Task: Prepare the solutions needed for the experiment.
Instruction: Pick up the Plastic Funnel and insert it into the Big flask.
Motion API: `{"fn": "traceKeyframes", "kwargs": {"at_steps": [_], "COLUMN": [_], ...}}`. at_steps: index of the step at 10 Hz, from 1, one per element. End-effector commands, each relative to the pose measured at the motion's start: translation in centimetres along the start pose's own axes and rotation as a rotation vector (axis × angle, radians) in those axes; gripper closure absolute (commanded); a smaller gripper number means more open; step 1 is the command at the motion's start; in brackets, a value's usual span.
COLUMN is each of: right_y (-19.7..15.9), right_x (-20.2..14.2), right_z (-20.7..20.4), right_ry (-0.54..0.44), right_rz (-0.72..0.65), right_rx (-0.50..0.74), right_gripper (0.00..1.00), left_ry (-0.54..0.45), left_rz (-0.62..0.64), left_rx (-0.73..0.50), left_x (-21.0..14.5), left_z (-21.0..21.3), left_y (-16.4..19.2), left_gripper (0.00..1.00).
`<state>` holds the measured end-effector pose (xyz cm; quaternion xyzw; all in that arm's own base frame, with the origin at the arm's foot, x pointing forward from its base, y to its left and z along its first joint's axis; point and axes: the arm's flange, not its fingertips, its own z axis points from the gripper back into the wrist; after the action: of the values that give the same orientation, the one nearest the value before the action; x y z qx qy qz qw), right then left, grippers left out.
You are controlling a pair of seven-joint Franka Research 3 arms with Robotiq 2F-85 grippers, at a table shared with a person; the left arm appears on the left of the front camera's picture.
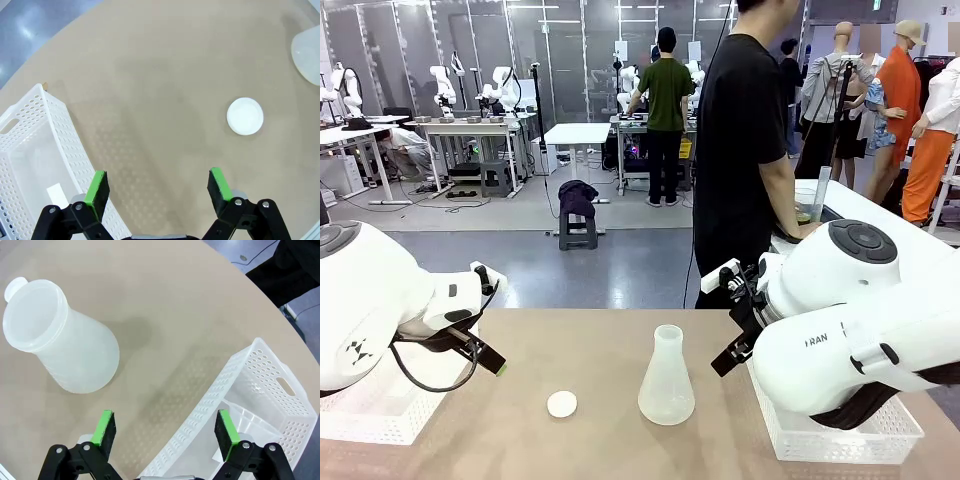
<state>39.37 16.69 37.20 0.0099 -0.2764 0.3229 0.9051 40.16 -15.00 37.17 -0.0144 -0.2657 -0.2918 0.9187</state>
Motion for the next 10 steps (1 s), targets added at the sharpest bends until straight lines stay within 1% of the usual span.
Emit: {"fn": "traceKeyframes", "kwargs": {"at_steps": [1, 10], "right_y": [-0.01, -0.01], "right_x": [0.0, 0.0], "right_z": [0.0, 0.0], "right_ry": [0.0, 0.0], "right_rz": [-0.002, -0.002], "right_rx": [0.0, 0.0], "right_gripper": [0.0, 0.0], "left_ry": [0.0, 0.0], "left_rz": [0.0, 0.0], "left_rx": [0.0, 0.0], "left_x": [0.0, 0.0], "left_z": [0.0, 0.0], "left_y": [0.01, 0.01], "left_gripper": [0.0, 0.0]}}
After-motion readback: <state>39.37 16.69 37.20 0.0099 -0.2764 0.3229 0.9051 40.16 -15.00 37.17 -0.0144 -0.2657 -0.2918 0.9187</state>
